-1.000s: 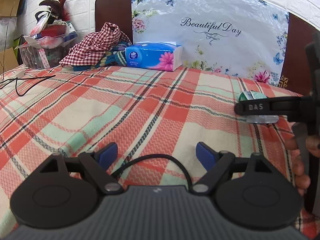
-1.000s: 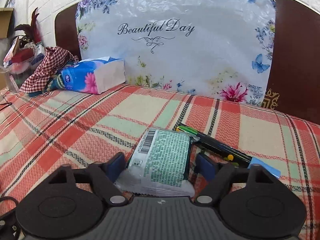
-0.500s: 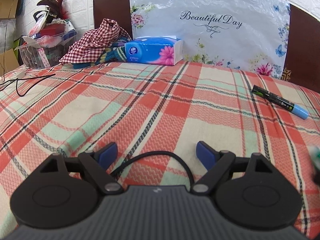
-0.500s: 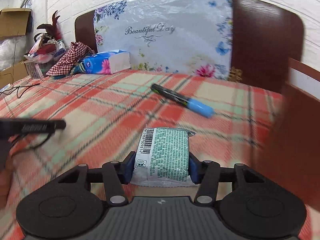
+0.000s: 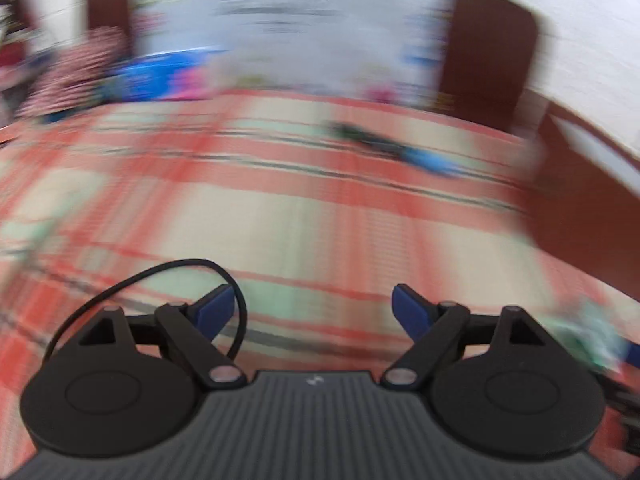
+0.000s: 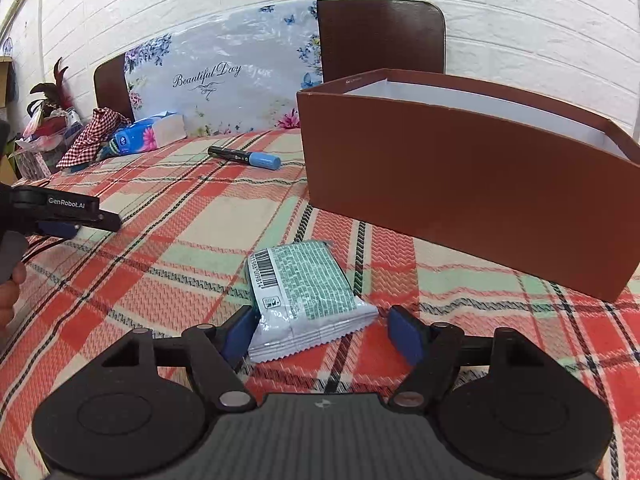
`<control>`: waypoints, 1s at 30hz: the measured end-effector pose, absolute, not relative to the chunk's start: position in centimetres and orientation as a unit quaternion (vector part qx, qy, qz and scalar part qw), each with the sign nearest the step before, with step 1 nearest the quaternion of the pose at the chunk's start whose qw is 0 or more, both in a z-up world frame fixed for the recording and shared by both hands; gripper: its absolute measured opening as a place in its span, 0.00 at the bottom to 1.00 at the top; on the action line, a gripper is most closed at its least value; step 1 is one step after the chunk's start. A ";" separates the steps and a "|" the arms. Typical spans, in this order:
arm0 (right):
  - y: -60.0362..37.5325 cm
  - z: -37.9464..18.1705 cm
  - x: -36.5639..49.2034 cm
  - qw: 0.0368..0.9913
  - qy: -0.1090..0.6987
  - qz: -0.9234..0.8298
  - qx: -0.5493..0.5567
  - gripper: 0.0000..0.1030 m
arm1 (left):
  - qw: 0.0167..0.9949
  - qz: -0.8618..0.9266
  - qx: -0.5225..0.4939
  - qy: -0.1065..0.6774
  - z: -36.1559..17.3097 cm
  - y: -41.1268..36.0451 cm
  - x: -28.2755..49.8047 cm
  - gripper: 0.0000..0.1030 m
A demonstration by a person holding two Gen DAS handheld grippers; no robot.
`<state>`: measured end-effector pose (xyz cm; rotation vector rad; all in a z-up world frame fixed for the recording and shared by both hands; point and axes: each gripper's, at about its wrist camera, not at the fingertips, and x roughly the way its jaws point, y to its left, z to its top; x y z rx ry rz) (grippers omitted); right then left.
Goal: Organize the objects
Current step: 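Hold the wipes packet up with the right gripper while the left gripper grasps it, then lower the wipes packet into the brown box and release it with the left gripper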
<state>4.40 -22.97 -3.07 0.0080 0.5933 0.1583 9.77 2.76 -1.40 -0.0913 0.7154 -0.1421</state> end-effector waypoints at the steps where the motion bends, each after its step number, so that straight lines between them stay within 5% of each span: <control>1: -22.7 -3.1 4.6 0.952 0.294 0.079 -0.004 0.73 | 0.928 -0.105 -0.052 0.353 -0.9 1.2 9.1 0.84; 12: -22.2 -3.3 5.7 0.947 0.305 0.099 -0.031 0.84 | 0.847 -0.224 -0.101 0.471 -1.3 -8.5 10.8 0.76; 13: -22.0 -3.3 5.9 0.946 0.305 0.103 -0.035 0.81 | 0.852 -0.220 -0.098 0.465 -1.5 -8.6 10.7 0.72; 15: -21.7 -3.2 5.9 0.947 0.298 0.116 -0.042 0.60 | 0.856 -0.219 -0.087 0.460 -1.4 -9.0 10.7 0.53; 18: -21.4 -3.1 5.2 0.952 0.275 0.126 -0.049 0.46 | 0.846 -0.238 -0.101 0.466 -1.4 -8.8 11.1 0.46; 30: -23.1 2.4 3.8 0.993 0.086 0.054 -0.059 0.45 | 0.890 -0.301 -0.069 0.335 8.6 -11.9 11.6 0.45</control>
